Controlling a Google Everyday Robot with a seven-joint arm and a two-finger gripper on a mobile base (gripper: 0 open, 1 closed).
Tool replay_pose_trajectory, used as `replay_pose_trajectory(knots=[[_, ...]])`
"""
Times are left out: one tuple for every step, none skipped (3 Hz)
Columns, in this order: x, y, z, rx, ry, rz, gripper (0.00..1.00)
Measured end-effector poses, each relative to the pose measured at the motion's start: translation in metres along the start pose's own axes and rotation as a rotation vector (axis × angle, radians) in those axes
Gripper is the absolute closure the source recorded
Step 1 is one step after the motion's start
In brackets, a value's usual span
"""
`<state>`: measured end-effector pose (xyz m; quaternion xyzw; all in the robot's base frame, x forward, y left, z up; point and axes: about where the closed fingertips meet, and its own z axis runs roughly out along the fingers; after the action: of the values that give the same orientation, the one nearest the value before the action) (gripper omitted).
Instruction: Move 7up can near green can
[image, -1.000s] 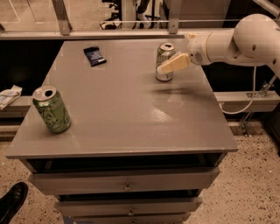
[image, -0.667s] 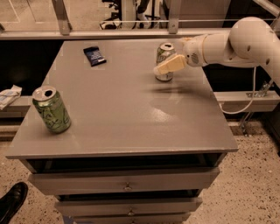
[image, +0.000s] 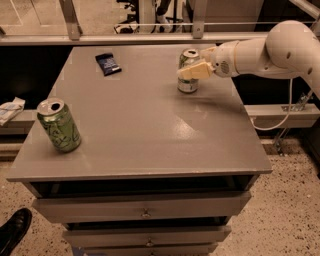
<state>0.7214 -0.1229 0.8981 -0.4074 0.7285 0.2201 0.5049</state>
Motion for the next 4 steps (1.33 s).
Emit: replay_pose_trajectory(knots=[[-0.012, 0.011, -0.009, -0.023, -0.037, -0.016, 0.62], [-0.036, 0.025, -0.024, -0.048, -0.098, -0.05, 0.86], [-0.039, 0.028, -0.023, -0.056, -0.106, -0.055, 1.0], [-0.038, 0.029, -0.022, -0.059, -0.104, -0.054, 1.0]])
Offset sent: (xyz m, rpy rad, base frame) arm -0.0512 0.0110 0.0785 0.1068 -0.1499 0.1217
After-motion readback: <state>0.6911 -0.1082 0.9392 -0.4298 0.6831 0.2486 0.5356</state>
